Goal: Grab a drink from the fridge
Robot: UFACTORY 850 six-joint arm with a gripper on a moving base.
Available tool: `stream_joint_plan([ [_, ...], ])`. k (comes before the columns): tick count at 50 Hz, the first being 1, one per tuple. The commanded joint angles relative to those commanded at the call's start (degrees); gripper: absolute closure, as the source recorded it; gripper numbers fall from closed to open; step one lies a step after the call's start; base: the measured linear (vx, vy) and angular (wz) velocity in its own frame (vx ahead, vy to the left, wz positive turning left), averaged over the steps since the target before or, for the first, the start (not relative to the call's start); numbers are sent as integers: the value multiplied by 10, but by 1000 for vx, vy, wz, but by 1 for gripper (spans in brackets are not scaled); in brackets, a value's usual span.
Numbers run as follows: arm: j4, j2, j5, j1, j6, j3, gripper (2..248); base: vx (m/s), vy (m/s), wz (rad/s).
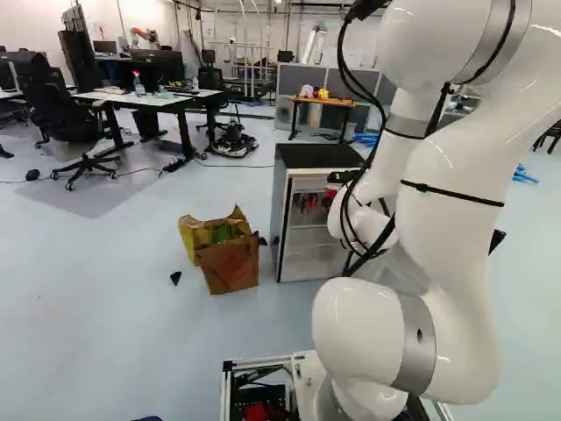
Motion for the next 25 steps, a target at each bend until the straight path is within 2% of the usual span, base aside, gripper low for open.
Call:
stream_joint_plan([
  [25,0,47,0,0,0,12,157,0,0,0],
])
